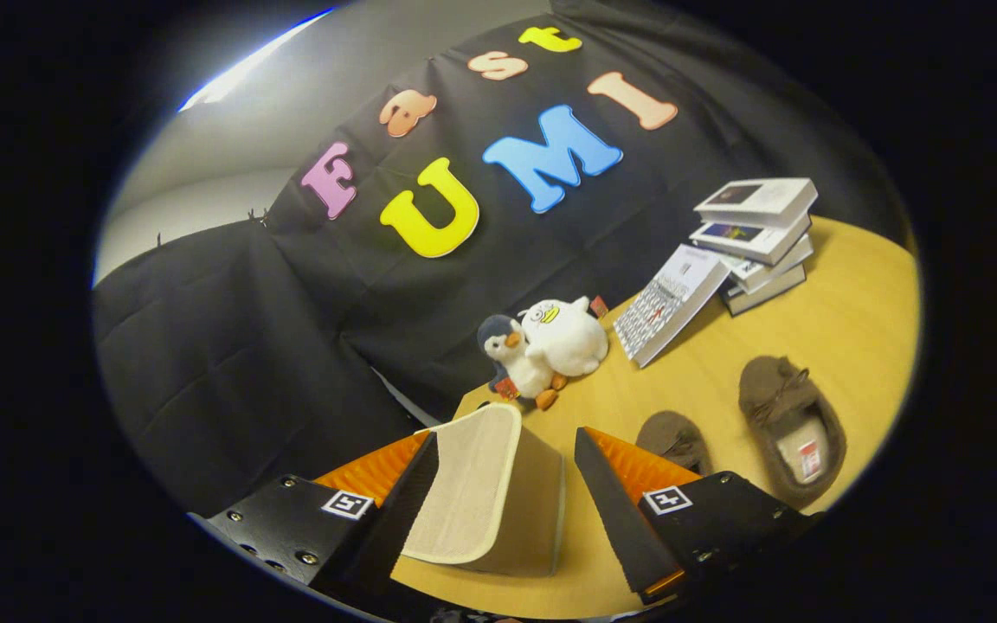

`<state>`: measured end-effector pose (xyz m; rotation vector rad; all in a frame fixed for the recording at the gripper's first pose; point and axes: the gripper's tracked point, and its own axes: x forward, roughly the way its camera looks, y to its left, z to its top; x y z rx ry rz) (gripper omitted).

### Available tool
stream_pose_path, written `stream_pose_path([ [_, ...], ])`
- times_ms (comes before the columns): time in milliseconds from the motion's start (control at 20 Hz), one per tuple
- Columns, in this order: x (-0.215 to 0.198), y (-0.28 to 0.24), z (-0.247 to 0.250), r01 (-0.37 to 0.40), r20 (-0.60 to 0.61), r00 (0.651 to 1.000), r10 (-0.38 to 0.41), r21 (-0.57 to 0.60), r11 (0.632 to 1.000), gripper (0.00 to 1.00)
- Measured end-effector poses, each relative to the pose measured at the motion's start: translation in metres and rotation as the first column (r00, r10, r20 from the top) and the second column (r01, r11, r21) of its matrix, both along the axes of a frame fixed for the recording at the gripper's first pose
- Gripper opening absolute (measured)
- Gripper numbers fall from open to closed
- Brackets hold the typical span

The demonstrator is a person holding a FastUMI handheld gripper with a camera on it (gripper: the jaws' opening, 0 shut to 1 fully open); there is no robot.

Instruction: Open the storage box then place both shoes into the box .Put the left shoe in first, then the right shoe, with the right side of both shoes facing outward in a uniform manner.

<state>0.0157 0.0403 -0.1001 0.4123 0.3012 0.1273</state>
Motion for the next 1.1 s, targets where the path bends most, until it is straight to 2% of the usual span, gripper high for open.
stream_pose_path([
  [100,0.0,0.012,-0.024,-0.022,-0.08,0.996,0.029,0.094,0.995,0.97],
  [250,-0.001,0.022,-0.053,-0.023,-0.16,0.986,0.051,0.171,0.985,0.98],
  [400,0.0,0.032,-0.076,-0.012,-0.222,0.972,0.081,0.298,0.954,0.98],
  [450,-0.002,0.036,-0.078,-0.007,-0.235,0.968,0.089,0.327,0.945,0.95],
  [600,-0.002,0.047,-0.086,-0.018,-0.259,0.958,0.123,0.375,0.927,0.95],
  [700,-0.002,0.057,-0.082,-0.027,-0.265,0.953,0.146,0.406,0.914,0.83],
  [800,-0.003,0.067,-0.089,-0.043,-0.287,0.942,0.176,0.416,0.908,0.83],
  [850,-0.004,0.061,-0.085,-0.018,-0.283,0.948,0.145,0.407,0.913,0.64],
  [950,0.001,0.064,-0.088,-0.022,-0.291,0.945,0.148,0.396,0.918,0.25],
  [1050,-0.005,0.062,-0.083,-0.046,-0.277,0.947,0.16,0.378,0.925,0.26],
  [1100,0.006,0.058,-0.076,-0.002,-0.261,0.96,0.104,0.365,0.931,0.26],
])
